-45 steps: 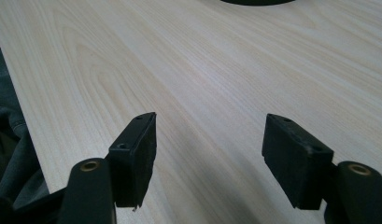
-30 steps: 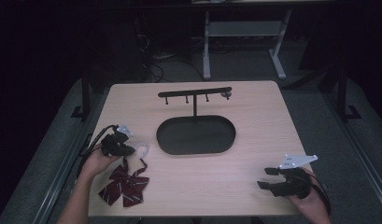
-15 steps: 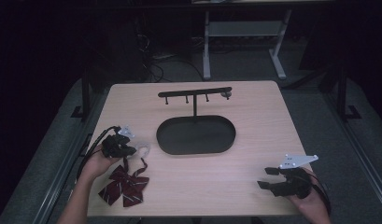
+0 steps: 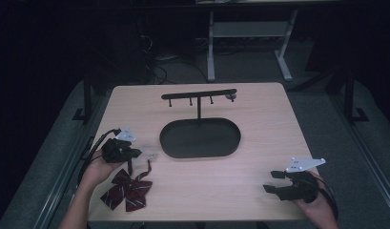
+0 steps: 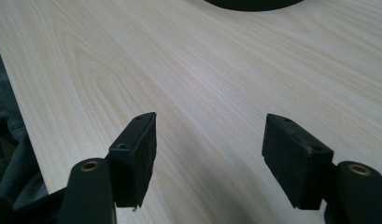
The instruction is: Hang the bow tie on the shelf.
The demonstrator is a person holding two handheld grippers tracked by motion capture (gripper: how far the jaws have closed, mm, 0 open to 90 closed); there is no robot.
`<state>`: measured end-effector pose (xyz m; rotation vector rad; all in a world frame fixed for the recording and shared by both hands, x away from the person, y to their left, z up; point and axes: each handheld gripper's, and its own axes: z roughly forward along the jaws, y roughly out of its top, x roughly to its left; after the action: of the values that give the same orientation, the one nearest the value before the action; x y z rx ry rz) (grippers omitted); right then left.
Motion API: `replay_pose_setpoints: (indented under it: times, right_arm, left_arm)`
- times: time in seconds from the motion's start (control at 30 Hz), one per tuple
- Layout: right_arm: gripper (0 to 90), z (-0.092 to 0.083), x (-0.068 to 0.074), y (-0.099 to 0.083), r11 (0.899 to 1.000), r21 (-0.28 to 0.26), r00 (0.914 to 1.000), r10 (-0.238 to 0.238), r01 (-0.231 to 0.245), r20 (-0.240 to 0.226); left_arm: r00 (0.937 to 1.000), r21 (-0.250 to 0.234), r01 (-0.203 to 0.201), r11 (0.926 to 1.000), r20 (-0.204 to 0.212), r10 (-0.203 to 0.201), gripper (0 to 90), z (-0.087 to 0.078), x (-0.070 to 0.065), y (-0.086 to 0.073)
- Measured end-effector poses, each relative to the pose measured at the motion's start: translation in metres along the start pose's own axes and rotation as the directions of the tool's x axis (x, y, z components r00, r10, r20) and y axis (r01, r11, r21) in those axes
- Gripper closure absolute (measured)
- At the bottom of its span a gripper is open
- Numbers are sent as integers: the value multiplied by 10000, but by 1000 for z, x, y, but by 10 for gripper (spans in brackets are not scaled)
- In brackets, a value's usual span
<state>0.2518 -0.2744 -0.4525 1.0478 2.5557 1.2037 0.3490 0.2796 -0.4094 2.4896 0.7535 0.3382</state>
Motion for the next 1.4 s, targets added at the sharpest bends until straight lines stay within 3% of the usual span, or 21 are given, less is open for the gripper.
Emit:
replay_pose_setpoints:
  times: [0.33, 0.63, 0.93, 1.4]
  right_arm:
    - [348, 0, -1, 0, 10000, -4, 10000, -17, 17, -11]
    - [348, 0, -1, 0, 10000, -28, 10000, -45, 45, -11]
    - [348, 0, -1, 0, 10000, -18, 10000, -10, 10, -5]
    - [348, 0, -1, 0, 10000, -50, 10000, -23, 23, -3]
  left_arm:
    - [9997, -777, -145, 9969, 161, 158, 884, -17, -8, 6]
    - [9993, -1110, -179, 9937, 296, 213, 884, -28, -13, 13]
    - [9988, -1888, -116, 9819, 443, 203, 885, -41, -17, 21]
    - [9984, -2234, -276, 9743, 425, 381, 885, -54, -20, 39]
